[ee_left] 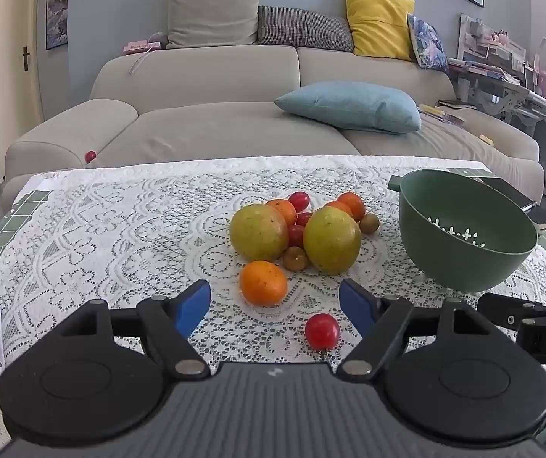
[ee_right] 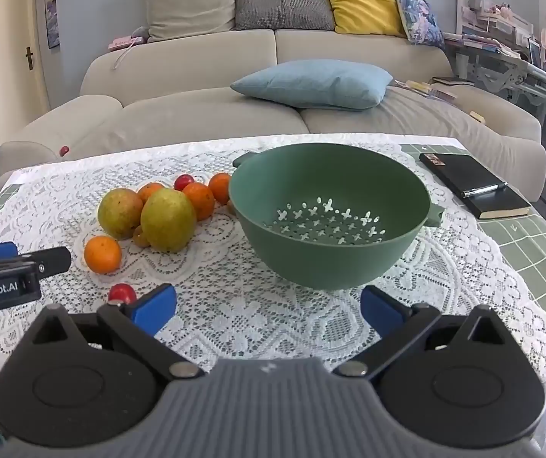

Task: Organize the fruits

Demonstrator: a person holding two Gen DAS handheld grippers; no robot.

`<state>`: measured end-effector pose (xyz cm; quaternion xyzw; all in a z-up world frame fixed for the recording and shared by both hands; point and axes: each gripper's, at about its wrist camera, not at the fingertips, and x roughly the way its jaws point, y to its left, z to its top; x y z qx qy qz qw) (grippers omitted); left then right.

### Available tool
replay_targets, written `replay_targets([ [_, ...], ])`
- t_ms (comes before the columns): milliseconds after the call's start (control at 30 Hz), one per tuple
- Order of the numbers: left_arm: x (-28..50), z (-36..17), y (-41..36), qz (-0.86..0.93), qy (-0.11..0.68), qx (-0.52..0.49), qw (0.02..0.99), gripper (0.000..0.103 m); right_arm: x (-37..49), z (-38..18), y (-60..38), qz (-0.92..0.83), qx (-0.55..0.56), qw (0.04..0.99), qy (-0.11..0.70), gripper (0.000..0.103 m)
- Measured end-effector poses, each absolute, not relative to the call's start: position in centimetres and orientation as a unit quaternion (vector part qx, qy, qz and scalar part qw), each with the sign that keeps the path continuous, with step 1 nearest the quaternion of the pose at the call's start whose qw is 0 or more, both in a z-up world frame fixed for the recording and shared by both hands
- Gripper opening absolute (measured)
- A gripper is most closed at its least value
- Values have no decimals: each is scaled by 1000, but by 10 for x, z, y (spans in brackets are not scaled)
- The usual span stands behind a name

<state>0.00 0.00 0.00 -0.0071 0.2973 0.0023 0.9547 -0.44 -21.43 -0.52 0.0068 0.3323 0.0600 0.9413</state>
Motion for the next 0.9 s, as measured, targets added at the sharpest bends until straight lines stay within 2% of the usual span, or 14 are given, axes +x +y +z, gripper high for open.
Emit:
replay_targets([
  [900, 1, 0, -1, 3, 296, -8, 955, 90, -4, -6, -211, 64, 5, 940, 335, 99],
])
